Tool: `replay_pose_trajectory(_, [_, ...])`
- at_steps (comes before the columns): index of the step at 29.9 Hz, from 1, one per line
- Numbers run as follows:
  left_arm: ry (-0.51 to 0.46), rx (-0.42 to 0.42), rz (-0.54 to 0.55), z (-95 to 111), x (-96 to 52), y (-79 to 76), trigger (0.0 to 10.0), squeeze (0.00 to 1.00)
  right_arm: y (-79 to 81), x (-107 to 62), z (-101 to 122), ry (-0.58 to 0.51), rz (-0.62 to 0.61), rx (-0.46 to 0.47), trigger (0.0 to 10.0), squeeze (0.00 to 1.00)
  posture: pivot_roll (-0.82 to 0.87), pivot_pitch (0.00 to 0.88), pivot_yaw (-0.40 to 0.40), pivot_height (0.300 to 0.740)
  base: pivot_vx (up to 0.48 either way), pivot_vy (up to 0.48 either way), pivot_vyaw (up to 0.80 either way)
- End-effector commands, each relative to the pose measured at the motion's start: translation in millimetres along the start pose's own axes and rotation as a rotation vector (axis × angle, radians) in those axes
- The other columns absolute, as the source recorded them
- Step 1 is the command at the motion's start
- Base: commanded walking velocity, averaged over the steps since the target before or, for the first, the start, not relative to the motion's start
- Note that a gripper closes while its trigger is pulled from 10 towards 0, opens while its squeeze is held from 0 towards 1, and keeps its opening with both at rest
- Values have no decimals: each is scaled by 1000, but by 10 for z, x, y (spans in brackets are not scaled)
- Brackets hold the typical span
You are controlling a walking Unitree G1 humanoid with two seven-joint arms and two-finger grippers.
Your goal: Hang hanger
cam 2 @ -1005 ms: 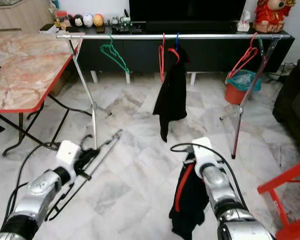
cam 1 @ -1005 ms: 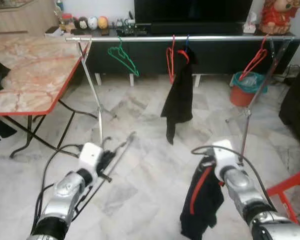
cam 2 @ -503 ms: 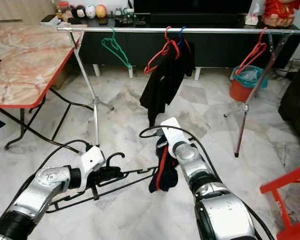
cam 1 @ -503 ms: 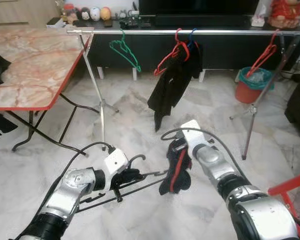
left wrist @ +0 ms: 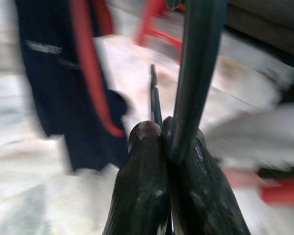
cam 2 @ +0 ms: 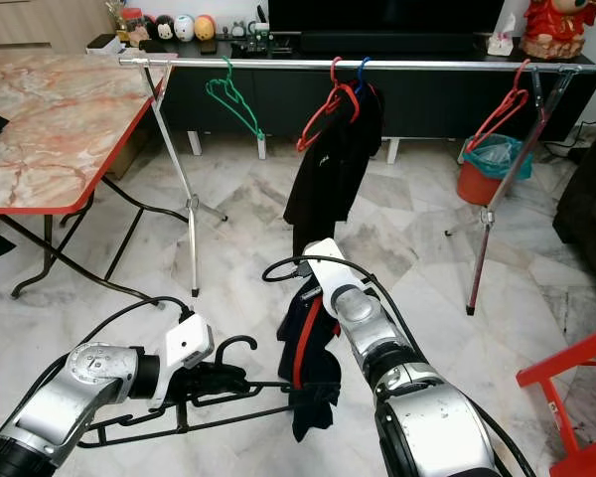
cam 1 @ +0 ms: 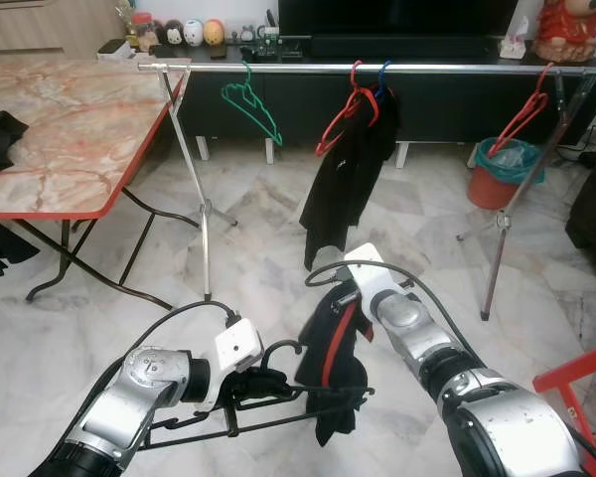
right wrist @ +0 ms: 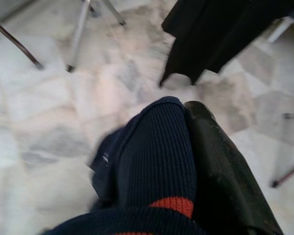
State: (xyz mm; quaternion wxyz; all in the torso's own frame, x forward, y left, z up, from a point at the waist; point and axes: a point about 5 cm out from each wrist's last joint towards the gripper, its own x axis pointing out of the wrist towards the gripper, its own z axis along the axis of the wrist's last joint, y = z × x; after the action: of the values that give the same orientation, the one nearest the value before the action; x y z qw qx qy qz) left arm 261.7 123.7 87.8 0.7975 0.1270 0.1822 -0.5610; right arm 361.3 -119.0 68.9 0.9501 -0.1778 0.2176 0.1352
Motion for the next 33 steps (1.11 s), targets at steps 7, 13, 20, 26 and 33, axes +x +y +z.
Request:
replay_pose_trajectory(7, [-6,31,134,56,11,118,10000,0,68,15,173,-68,45,11,10000,0,90,0,14,740,0,0,0])
replay_pose_trajectory(13, [-35,31,218,83,20,191,10000,0,91,6,116,-63,69,17,10000,0,86,0,13,740,0,0,0])
replay_pose_trajectory(20, [-71,36,284,151,-15,273,10000,0,115,-3,38,-40,87,-54,10000,0,86,0,12,740,0,0,0])
replay_pose_trajectory(26, [-73,44,327,153,-70,312,10000,0,109,-9,-10,-25,90,-93,10000,0,90,0,9,740,0,0,0])
replay_pose_trajectory(33, [-158,19,432,241,-72,420,10000,0,251,-4,-35,16,156,-165,10000,0,88,0,10,740,0,0,0])
